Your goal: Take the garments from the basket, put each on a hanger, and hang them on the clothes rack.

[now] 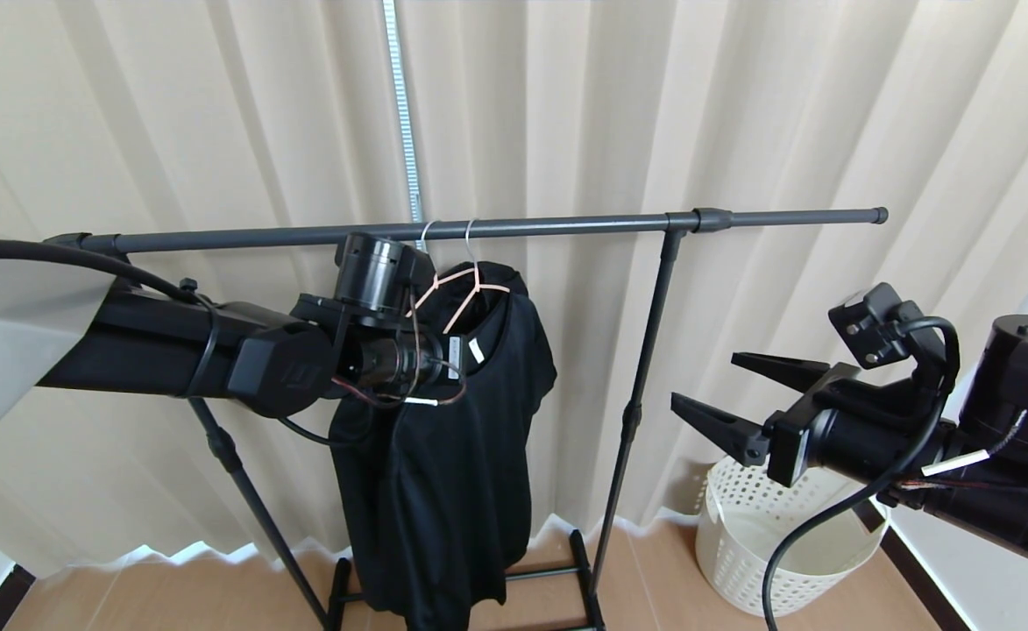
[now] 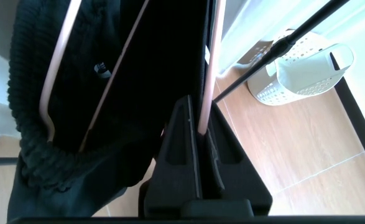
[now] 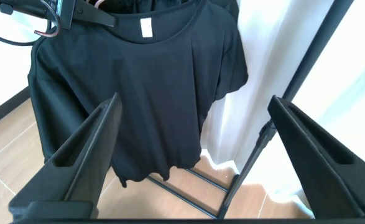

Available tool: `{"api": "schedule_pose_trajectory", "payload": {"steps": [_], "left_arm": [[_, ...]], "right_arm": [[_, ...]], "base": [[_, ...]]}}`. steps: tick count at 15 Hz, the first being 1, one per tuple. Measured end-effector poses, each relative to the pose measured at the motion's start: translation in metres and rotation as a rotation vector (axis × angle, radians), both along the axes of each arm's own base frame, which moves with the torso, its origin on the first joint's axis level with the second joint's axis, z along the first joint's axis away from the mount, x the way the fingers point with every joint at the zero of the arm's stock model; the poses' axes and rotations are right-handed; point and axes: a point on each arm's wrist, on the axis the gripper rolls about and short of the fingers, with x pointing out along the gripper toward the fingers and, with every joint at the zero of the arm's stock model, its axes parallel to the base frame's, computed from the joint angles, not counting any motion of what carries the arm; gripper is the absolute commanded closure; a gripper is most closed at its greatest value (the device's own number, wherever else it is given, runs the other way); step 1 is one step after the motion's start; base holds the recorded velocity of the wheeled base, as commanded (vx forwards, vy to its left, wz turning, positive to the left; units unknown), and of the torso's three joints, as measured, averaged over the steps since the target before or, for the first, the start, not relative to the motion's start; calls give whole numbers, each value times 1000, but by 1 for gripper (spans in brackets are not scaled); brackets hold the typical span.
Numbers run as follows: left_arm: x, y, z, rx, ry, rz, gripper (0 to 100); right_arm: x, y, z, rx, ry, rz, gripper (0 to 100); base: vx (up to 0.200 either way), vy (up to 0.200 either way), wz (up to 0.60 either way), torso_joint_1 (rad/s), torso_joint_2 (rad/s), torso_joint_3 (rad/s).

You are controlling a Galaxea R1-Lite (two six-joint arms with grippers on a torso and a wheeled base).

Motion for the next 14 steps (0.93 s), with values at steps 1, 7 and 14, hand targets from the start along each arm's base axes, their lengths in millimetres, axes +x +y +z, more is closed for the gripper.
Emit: {"api": "schedule_pose_trajectory", "payload": {"steps": [1, 7, 14], "left_arm": [[0, 0, 0, 0, 0, 0, 100], [-1, -1, 1, 0, -4, -3, 100], [-1, -1, 1, 0, -5, -2, 0]], "right_arm": [[0, 0, 1, 1, -2, -1, 0], [0, 0, 2, 3, -6, 0, 0], [-1, 0, 1, 3, -8, 0, 0]], "base": [[0, 0, 0, 0, 0, 0], [0, 0, 0, 0, 0, 0], [0, 0, 0, 0, 0, 0]]}}
